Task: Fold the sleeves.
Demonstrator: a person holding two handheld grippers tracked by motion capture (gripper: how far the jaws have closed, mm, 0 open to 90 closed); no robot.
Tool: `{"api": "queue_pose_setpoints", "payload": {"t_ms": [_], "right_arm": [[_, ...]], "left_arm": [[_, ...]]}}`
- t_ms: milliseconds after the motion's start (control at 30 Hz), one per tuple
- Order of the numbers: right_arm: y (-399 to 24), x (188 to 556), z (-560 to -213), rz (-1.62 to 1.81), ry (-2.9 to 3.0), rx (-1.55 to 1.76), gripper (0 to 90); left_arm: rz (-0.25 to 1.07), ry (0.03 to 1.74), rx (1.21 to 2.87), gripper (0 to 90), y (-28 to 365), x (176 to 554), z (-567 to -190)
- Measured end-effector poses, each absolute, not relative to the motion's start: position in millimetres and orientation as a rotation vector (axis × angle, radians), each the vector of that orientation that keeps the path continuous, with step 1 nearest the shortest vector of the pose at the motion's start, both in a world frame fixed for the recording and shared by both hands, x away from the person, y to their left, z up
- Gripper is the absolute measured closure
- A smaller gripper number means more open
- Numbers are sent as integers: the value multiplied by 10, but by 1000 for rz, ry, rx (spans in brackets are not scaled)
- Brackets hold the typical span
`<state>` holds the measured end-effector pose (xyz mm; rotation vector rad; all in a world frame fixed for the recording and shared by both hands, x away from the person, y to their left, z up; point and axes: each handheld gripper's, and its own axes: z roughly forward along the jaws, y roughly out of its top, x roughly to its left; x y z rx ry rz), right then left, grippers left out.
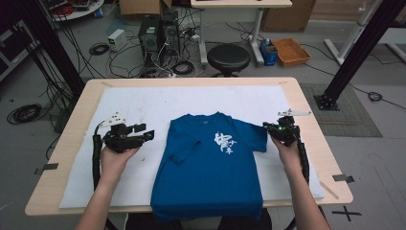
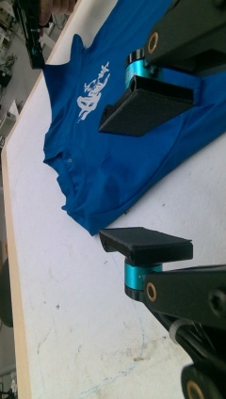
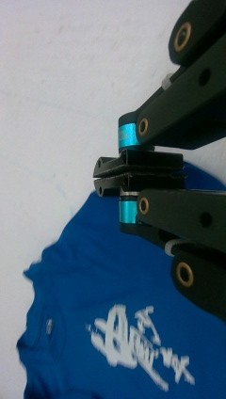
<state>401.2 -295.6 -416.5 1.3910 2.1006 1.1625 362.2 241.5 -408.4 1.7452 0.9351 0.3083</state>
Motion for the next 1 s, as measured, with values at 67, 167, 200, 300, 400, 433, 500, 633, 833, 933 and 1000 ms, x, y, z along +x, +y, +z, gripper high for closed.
{"api": "queue_pose_setpoints", "payload": {"t_ms": [67,167,200,300,400,433,500,633,833,933,1000], "right_arm": [[-2888,3980,-4116,1174,2108,1378,895],[-2749,3933,-4027,1209,2120,1347,894],[-2681,3916,-3994,1219,2130,1332,894],[-2566,3898,-3954,1221,2150,1307,894],[-2356,3876,-3933,1232,2187,1296,894],[-2288,3874,-3934,1235,2196,1282,894],[-2236,3872,-3934,1238,2203,1271,894],[-2032,3864,-3916,1247,2224,1247,893],[-1737,3923,-3921,1248,2261,1214,893],[-1663,3954,-3958,1246,2273,1213,893],[-1621,3972,-3991,1248,2283,1210,893]], "left_arm": [[308,936,1745,429,2413,3622,-4084],[304,931,1747,429,2401,3618,-4082],[298,931,1749,429,2396,3618,-4083],[298,931,1752,429,2394,3618,-4084],[299,926,1746,429,2400,3616,-4080],[298,929,1745,429,2403,3616,-4080],[297,929,1747,429,2407,3617,-4080],[293,930,1746,429,2407,3621,-4085],[288,926,1757,429,2387,3621,-4091],[284,925,1761,429,2375,3621,-4094],[281,922,1764,429,2370,3621,-4097]]}}
